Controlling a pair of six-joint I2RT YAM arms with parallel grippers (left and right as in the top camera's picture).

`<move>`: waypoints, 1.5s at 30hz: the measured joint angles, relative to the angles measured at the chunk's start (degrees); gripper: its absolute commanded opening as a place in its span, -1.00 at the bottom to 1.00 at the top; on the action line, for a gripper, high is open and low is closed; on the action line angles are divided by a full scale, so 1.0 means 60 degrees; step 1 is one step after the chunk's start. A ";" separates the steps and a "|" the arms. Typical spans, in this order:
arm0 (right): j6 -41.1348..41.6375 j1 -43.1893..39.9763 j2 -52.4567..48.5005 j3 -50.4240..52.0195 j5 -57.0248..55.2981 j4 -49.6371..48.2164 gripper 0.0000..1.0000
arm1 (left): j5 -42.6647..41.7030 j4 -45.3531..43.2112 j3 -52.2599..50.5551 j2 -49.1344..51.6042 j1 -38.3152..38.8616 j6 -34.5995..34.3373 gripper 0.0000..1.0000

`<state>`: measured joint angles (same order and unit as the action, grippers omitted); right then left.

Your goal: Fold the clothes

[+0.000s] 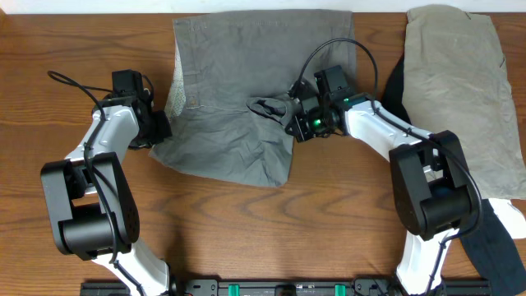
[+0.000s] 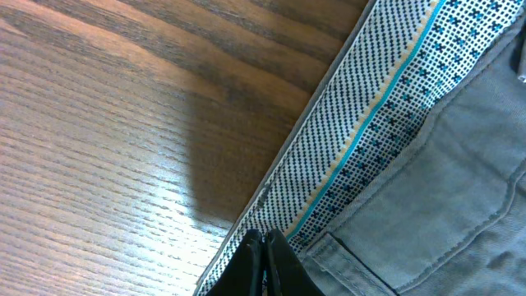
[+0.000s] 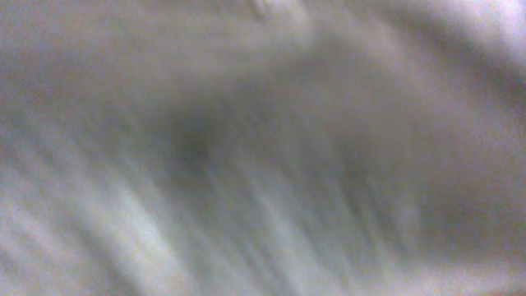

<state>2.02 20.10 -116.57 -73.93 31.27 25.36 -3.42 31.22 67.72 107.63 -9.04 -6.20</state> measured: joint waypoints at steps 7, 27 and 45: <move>0.0397 -0.0725 0.1417 0.0004 -0.0419 0.2011 -0.97 | -0.0004 0.0004 0.0000 0.0000 0.0000 0.0000 -0.88; 0.3177 -0.1053 0.3989 0.0113 -0.4459 0.8244 -0.72 | 0.0000 0.1071 0.0000 0.0000 0.0000 0.0004 -0.88; 0.2688 -0.1053 0.3989 0.0535 -0.4940 0.7905 0.36 | -0.0550 0.2313 -0.0007 -0.1217 0.0000 0.0798 -0.56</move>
<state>18.15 13.78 -92.64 -70.72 1.63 72.79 -6.72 45.10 67.68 100.33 -9.04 -1.41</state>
